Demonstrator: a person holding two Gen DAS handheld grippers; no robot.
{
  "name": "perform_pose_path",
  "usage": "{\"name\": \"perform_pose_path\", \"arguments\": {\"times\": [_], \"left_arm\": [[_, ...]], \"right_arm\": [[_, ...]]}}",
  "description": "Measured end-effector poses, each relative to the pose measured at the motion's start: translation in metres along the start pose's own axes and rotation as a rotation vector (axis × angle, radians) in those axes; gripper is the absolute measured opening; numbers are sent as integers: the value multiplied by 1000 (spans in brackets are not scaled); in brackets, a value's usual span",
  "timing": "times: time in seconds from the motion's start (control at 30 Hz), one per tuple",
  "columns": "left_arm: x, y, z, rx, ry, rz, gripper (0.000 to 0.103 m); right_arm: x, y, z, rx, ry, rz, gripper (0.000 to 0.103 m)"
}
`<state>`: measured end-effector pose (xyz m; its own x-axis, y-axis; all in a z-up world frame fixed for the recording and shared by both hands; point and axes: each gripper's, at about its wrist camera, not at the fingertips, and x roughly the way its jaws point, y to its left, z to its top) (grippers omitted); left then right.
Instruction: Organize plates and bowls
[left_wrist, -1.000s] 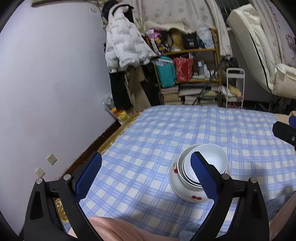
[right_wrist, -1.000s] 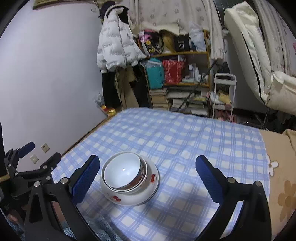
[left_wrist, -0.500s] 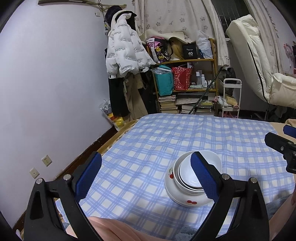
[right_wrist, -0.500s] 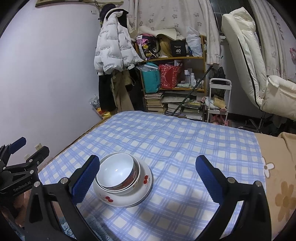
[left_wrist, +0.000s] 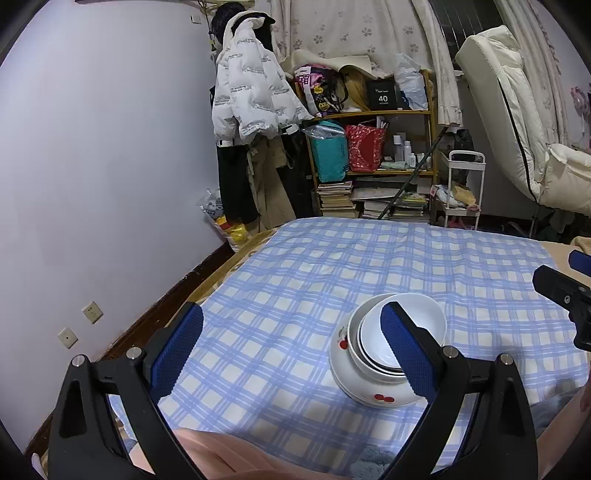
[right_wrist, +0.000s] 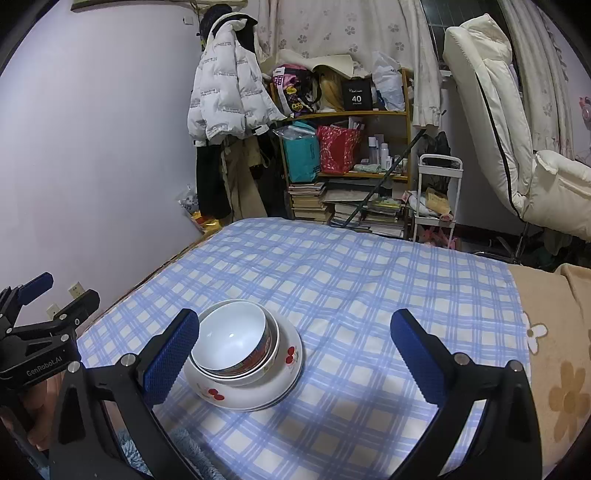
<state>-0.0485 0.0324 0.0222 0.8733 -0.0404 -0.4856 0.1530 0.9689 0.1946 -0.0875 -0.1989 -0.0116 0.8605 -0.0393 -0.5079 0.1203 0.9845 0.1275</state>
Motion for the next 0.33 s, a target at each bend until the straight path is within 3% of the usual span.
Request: {"name": "perform_pose_path", "arguments": {"times": [0.33], "left_arm": [[-1,-2,-1,5,-2,-10,96]], "right_arm": [[0,-1,1,0,0,2,103]]}}
